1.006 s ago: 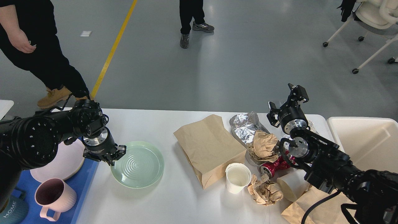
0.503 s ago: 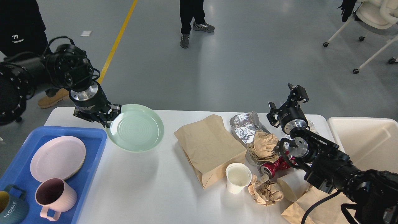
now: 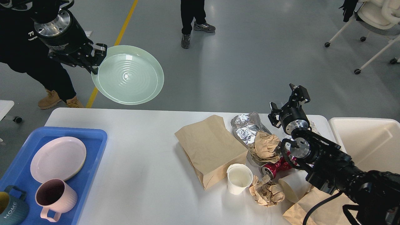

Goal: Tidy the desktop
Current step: 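Lay the pale green plate onto the pink plate on the tray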

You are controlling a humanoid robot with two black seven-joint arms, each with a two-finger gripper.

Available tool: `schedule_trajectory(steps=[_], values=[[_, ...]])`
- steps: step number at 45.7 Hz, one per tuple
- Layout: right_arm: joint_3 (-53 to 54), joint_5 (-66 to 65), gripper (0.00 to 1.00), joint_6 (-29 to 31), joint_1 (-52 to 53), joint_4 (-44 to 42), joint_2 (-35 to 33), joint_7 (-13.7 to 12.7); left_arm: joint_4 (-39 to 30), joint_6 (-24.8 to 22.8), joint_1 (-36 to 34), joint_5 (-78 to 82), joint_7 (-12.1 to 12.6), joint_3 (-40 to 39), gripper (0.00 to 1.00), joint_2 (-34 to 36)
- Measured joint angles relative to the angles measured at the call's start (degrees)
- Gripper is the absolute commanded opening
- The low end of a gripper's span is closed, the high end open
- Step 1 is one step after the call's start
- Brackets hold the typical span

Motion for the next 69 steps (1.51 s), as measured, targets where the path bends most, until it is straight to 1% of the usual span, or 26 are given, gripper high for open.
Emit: schedule_trajectory(steps=[9, 15, 23, 29, 32, 33, 38, 42, 50, 54, 60, 64, 65, 69], values=[[0.0, 0.0, 1.0, 0.0, 0.0, 0.0, 0.0, 0.0, -0.8, 0.0, -1.9, 0.0, -0.1, 0.9, 0.0, 2.5], [0.0, 0.0, 1.0, 0.0, 0.0, 0.0, 0.0, 0.0, -0.6, 0.0, 0.4, 0.0, -0.1, 1.8, 0.0, 6.3], [0.0, 0.0, 1.0, 0.0, 0.0, 0.0, 0.0, 0.0, 0.7, 0.0, 7.6, 0.0, -0.1, 2.2, 0.0, 13.1], [0.0, 0.0, 1.0, 0.0, 0.0, 0.0, 0.0, 0.0, 3.0, 0.0, 13.6, -0.1, -0.1, 1.8, 0.0, 18.3], [0.0, 0.0, 1.0, 0.0, 0.0, 0.0, 0.0, 0.0, 4.5, 0.0, 16.9, -0.1, -0.1, 1.6, 0.0, 20.2], [0.0, 0.0, 1.0, 0.0, 0.0, 0.0, 0.0, 0.0, 5.8, 0.0, 19.8, -0.1, 0.0, 1.3, 0.0, 21.1], [0.0, 0.0, 1.0, 0.0, 0.0, 0.0, 0.0, 0.0, 8.6, 0.0, 25.6, -0.1, 0.0, -0.6, 0.0, 21.8], [0.0, 0.0, 1.0, 0.0, 0.0, 0.0, 0.0, 0.0, 11.3, 0.0, 31.0, -0.1, 0.1, -3.8, 0.0, 21.9], [0.0, 0.0, 1.0, 0.0, 0.0, 0.0, 0.0, 0.0, 16.6, 0.3, 38.6, -0.1, 0.5, -9.5, 0.0, 21.4], [0.0, 0.0, 1.0, 0.0, 0.0, 0.0, 0.0, 0.0, 18.0, 2.8, 41.6, 0.0, 0.6, -11.9, 0.0, 21.2], [0.0, 0.0, 1.0, 0.0, 0.0, 0.0, 0.0, 0.0, 18.9, 8.7, 46.1, 0.1, 0.7, -14.6, 0.0, 21.0], [0.0, 0.0, 1.0, 0.0, 0.0, 0.0, 0.0, 0.0, 19.4, 12.1, 47.9, 0.2, 0.8, -15.1, 0.0, 20.6], [0.0, 0.0, 1.0, 0.0, 0.0, 0.0, 0.0, 0.0, 19.7, 13.6, 48.9, 0.2, 0.8, -15.1, 0.0, 20.1], [0.0, 0.0, 1.0, 0.0, 0.0, 0.0, 0.0, -0.1, 20.4, 14.9, 50.2, 0.2, 0.8, -15.2, 0.0, 19.4]])
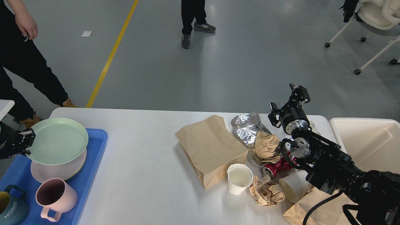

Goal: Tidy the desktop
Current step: 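Lay the pale green plate onto the pink plate on the tray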

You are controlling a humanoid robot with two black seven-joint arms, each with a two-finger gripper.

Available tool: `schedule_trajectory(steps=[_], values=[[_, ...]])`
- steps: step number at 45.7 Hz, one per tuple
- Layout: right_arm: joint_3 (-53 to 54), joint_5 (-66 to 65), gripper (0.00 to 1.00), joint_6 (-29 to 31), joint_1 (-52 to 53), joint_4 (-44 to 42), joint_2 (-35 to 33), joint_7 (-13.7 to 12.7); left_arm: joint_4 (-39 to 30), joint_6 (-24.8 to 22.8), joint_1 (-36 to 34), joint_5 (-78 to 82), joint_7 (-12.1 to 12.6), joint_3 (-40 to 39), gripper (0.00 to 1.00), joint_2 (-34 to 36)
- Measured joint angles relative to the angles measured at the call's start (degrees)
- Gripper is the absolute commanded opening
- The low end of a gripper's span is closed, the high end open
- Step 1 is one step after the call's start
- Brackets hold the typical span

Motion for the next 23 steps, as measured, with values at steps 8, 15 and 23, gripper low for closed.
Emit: schedule_trajectory(steps=[8, 15, 23], values=[[0.0, 0.0, 1.0, 0.0, 0.0, 0.0, 0.0, 0.0, 0.8, 0.3, 1.9, 0.1, 0.0, -0.2, 0.0, -0.5], [0.0, 0.0, 1.0, 0.0, 0.0, 0.0, 0.0, 0.0, 1.6, 0.4, 3.6, 0.0, 0.0, -0.7, 0.0, -0.5], [0.0, 0.0, 1.0, 0.0, 0.0, 0.0, 0.0, 0.0, 3.9, 0.4, 6.4, 0.0, 0.0, -1.9, 0.0, -0.5]])
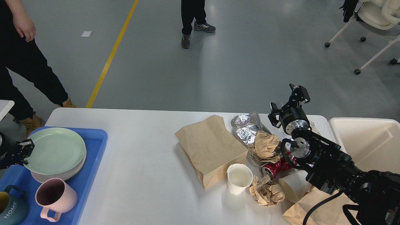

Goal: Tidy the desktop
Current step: 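Lay the pale green plate onto the pink plate on the tray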

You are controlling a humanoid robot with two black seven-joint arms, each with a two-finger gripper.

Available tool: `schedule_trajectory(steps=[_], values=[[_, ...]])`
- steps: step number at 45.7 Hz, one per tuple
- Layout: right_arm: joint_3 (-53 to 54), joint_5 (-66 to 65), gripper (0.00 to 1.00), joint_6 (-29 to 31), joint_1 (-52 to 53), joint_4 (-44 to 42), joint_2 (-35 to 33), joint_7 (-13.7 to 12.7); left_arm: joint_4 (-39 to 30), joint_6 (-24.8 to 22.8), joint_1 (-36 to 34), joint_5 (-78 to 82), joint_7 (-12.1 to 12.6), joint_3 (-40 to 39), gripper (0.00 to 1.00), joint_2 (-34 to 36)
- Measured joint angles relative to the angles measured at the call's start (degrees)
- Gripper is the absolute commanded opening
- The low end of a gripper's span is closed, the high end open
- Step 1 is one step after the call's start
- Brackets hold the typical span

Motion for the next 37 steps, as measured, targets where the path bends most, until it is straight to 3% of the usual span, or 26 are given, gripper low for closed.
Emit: schedule_trajectory(steps=[7, 22, 28, 33, 37], values=[[0.0, 0.0, 1.0, 0.0, 0.0, 0.0, 0.0, 0.0, 1.4, 0.2, 0.6, 0.1, 0.0, -0.3, 0.02, -0.2], [0.0, 0.0, 1.0, 0.0, 0.0, 0.0, 0.0, 0.0, 2.1, 0.4, 1.1, 0.5, 0.1, -0.4, 0.31, -3.0], [0.0, 0.0, 1.0, 0.0, 0.0, 0.0, 0.0, 0.0, 2.1, 0.4, 1.3, 0.7, 0.1, -0.3, 0.55, -3.6], [0.0, 0.0, 1.0, 0.0, 0.0, 0.0, 0.0, 0.0, 2.1, 1.0, 1.3, 0.7, -0.1, -0.3, 0.89, -3.8], [0.0, 0.0, 1.0, 0.0, 0.0, 0.0, 0.0, 0.0, 2.1, 4.1, 1.3, 0.4, -0.7, -0.6, 0.93, -3.8]])
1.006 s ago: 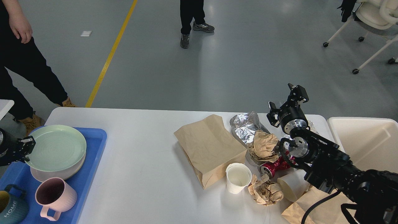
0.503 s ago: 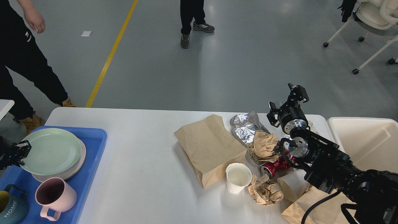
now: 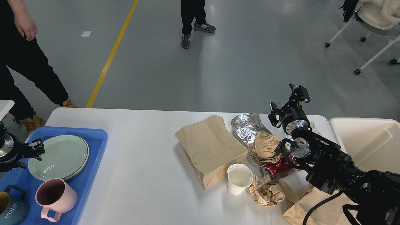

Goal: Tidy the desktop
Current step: 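Lay the pale green plate onto the pink plate on the tray, then release the plate and raise the left gripper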

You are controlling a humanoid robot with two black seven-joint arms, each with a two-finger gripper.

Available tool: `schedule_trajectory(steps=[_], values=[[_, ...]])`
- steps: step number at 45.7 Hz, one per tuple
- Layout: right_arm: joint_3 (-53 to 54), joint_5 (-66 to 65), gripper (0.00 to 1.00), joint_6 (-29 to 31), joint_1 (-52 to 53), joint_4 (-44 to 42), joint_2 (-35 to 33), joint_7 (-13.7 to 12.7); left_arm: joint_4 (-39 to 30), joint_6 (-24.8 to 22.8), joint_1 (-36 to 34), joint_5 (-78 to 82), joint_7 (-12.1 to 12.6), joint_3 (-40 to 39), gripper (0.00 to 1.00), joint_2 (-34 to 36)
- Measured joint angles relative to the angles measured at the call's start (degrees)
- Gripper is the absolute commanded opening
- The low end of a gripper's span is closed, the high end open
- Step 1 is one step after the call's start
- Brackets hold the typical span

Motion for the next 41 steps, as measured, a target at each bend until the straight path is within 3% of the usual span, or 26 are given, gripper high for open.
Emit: schedule_trajectory(steps=[10, 22, 26, 32, 35, 41], values=[[0.0, 0.0, 1.0, 0.0, 0.0, 0.0, 0.0, 0.0, 0.0, 9.2, 0.1, 0.0, -0.2, -1.2, 0.95, 0.2], [0.0, 0.0, 1.0, 0.0, 0.0, 0.0, 0.0, 0.0, 1.4, 10.0, -0.7, -1.2, -0.7, -6.1, 0.96, 1.1], [0.0, 0.0, 1.0, 0.0, 0.0, 0.0, 0.0, 0.0, 2.3, 10.0, -0.6, -2.9, -2.4, -11.1, 0.96, 1.1], [0.0, 0.0, 1.0, 0.0, 0.0, 0.0, 0.0, 0.0, 2.8, 10.0, -0.6, -6.6, -9.2, -18.4, 0.96, 3.1], [0.0, 0.0, 1.0, 0.0, 0.0, 0.0, 0.0, 0.0, 2.9, 10.0, -0.3, -8.3, -14.7, -21.9, 0.96, 5.2], [0.0, 0.0, 1.0, 0.0, 0.0, 0.0, 0.0, 0.0, 4.3, 10.0, 2.8, -9.8, -29.8, -30.5, 0.96, 6.8]])
